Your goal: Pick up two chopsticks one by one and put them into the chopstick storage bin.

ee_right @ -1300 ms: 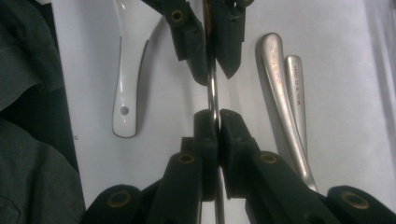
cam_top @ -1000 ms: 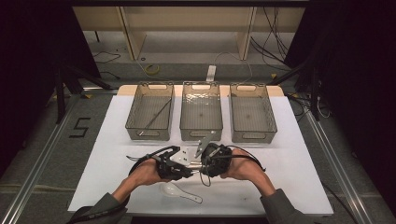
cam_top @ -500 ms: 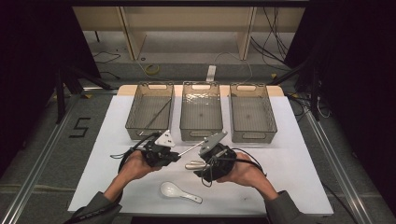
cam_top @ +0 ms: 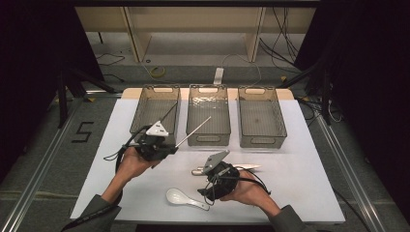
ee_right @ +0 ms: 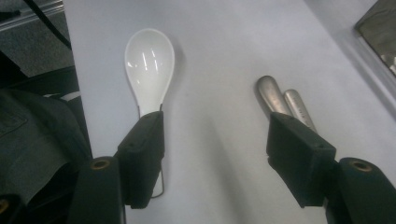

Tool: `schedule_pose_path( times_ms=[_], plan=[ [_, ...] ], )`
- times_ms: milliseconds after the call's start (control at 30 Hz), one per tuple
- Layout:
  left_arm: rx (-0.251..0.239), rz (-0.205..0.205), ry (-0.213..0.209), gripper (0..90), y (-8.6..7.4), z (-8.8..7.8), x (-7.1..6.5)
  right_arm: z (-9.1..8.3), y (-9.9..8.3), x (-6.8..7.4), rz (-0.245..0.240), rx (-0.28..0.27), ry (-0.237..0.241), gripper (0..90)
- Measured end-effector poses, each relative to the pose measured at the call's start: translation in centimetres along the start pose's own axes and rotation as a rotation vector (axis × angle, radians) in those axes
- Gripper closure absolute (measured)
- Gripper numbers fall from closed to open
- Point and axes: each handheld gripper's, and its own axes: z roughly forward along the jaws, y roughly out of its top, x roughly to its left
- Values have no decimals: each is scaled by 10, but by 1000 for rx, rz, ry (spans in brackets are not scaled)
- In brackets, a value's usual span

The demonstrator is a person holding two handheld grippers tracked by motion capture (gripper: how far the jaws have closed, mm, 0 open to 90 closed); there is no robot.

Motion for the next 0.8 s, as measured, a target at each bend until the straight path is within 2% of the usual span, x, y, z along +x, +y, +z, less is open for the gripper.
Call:
schedule_pose_path(
  times_ms=[167,333,800],
  plan=[
    [-33,-83,38,846,6,-6,22,6,-3,6,-15,9,-5,349],
    [-57,-164,88,846,13,-9,49,8,-5,10,8,14,14,335],
    [-26,-243,184,846,39,3,99,12,-8,15,-4,26,27,333]
  ],
)
